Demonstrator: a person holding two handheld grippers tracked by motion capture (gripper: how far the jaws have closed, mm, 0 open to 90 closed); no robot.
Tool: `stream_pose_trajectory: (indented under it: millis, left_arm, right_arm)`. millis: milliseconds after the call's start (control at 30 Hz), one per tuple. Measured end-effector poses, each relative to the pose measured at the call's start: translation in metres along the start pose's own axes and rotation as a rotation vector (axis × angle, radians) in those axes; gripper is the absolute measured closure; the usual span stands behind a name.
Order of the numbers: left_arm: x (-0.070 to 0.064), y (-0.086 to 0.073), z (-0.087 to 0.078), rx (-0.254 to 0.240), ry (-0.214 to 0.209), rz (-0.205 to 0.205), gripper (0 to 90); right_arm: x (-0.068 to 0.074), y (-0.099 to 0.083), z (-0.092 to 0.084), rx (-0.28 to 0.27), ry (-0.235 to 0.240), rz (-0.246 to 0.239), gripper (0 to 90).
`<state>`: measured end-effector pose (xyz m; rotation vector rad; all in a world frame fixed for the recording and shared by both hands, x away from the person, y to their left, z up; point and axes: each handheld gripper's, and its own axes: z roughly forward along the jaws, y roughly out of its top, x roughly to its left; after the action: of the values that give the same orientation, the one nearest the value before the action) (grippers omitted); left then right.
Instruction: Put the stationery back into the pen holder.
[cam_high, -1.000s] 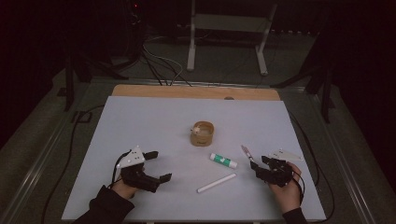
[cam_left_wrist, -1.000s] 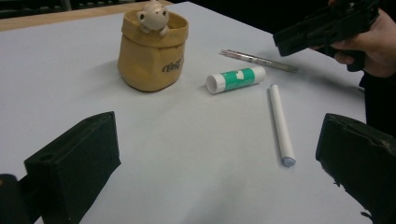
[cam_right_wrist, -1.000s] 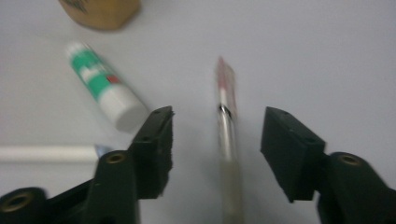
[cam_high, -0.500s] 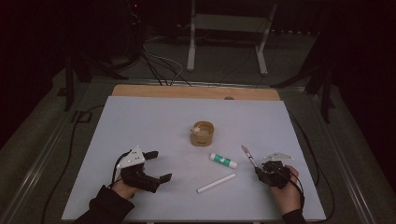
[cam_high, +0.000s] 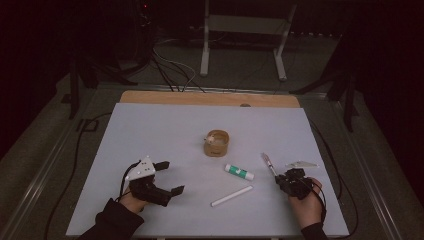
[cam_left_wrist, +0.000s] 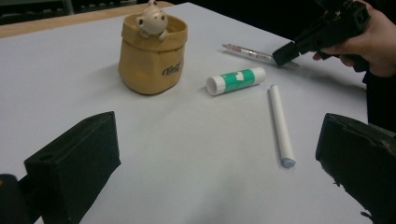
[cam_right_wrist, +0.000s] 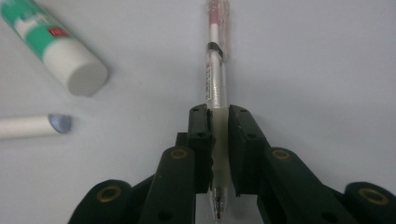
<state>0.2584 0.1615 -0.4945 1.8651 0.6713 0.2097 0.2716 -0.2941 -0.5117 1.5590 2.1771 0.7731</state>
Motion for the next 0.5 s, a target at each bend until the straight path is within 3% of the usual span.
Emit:
stream_pose_trajectory:
  millis: [167, 500]
  left_arm:
    - [-0.001, 0.003, 0.0, 0.011, -0.021, 0.013, 0.3]
    - [-0.004, 0.016, -0.002, 0.035, -0.027, 0.055, 0.3]
  right_arm:
    - [0.006, 0.004, -0.009, -0.031, 0.02, -0.019, 80.0]
    - [0.036, 0.019, -0.025, -0.076, 0.108, -0.119, 79.9]
